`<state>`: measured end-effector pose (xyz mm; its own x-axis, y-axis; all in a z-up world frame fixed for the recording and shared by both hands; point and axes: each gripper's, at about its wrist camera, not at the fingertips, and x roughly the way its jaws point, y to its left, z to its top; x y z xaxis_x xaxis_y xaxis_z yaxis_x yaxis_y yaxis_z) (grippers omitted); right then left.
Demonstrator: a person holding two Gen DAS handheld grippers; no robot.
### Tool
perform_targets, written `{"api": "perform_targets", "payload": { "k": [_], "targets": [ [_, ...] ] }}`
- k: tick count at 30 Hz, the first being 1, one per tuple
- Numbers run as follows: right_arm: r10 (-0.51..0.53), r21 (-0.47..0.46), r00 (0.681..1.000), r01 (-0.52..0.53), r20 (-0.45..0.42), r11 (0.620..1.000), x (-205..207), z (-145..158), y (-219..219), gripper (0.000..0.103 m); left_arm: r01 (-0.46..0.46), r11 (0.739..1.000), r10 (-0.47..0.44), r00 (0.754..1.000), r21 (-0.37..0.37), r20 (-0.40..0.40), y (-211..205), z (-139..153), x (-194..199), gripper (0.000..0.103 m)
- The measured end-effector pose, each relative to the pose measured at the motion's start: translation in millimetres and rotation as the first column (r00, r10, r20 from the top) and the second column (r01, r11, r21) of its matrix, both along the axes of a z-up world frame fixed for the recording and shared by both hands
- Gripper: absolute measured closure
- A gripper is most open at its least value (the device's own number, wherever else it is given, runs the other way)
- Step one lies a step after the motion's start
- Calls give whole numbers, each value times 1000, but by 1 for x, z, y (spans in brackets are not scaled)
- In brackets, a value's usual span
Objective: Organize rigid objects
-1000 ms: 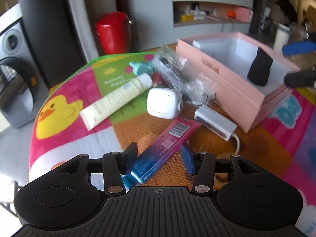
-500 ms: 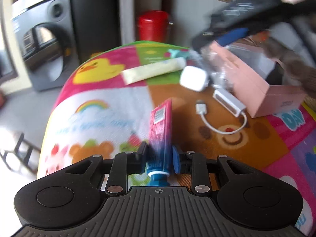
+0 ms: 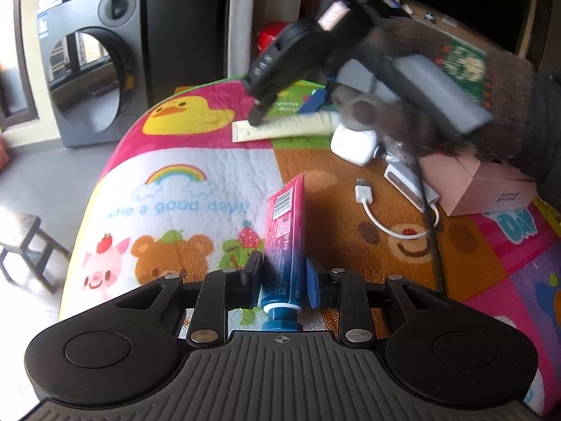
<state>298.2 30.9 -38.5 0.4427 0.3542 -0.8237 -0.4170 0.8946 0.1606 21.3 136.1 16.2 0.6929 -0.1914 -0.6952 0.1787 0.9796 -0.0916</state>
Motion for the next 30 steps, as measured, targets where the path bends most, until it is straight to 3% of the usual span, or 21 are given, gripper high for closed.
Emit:
{"api": "perform_targets", "payload": {
  "k": [6, 8, 13, 17, 21, 25, 27, 29, 30],
  "targets": [
    [134, 24, 988, -132, -78, 991, -53, 4, -13, 67, -11, 998, 11, 1000, -57, -1, 10, -2, -4, 74],
    [160, 21, 984, -159, -79, 987, -76, 6, -17, 72, -22, 997, 22, 1000, -69, -1, 15, -3, -10, 74],
    [182, 45, 979, -178, -87, 983, -123, 8, -38, 72, -46, 996, 45, 999, -73, -14, 24, 0, -28, 74],
    [275, -2, 961, -275, -23, 961, -167, 7, -49, 65, -42, 996, 41, 999, -80, -18, 25, 0, -35, 74],
    [352, -154, 932, -336, 90, 929, -214, -2, -60, 63, -40, 996, 39, 999, -74, -25, 18, 1, -35, 73],
    [338, -136, 932, -321, 128, 937, -241, 2, -88, 59, -42, 992, 38, 999, -117, -34, 13, 0, -28, 69],
    [317, -114, 928, -300, 196, 947, -258, 8, -103, 38, -49, 990, 45, 999, -134, -31, 9, -3, -23, 69],
    [295, -104, 924, -277, 244, 955, -273, 6, -113, 28, -55, 989, 53, 998, -135, -19, 4, -4, -20, 67],
    [290, -109, 925, -271, 247, 956, -277, 3, -115, 29, -56, 991, 55, 998, -124, -13, 1, -5, -20, 67]
  ]
}}
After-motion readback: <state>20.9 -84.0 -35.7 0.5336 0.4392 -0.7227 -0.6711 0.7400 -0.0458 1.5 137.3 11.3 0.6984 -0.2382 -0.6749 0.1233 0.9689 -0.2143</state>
